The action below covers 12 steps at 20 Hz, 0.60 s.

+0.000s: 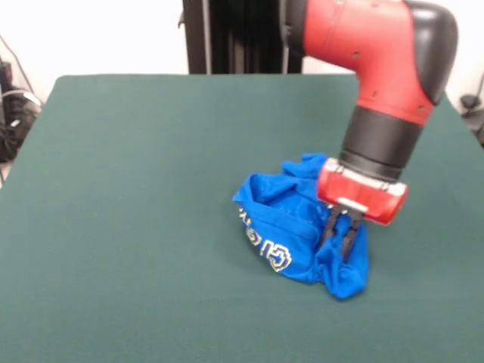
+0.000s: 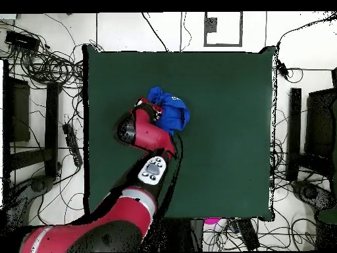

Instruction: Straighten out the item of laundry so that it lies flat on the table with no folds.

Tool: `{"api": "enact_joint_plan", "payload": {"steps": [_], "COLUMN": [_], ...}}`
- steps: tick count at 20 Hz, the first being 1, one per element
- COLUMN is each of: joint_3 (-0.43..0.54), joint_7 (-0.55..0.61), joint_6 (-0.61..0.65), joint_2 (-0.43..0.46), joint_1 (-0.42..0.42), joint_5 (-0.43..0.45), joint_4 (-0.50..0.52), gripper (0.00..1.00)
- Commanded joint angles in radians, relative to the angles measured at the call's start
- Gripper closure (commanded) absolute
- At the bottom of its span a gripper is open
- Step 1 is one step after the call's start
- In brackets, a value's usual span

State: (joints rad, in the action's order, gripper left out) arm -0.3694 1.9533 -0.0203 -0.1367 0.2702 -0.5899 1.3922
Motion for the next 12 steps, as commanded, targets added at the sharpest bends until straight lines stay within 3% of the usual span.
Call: {"api": "enact_joint_plan", "payload": {"steps": [1,8,12], "joint_3": [0.250,0.346,0.357], "joint_7": [-0.080,-0.166,-0.128], "joint_6": [0.359,0.398,0.350], "joint_2": [0.062,0.128,0.114], "joint_1": [-0.189,-0.327,-0.332], "joint_5": [0.121,0.283,0.358], "joint_4": [-0.082,-0.220,-0.222], "gripper": [1.00,1.00,1.00]}}
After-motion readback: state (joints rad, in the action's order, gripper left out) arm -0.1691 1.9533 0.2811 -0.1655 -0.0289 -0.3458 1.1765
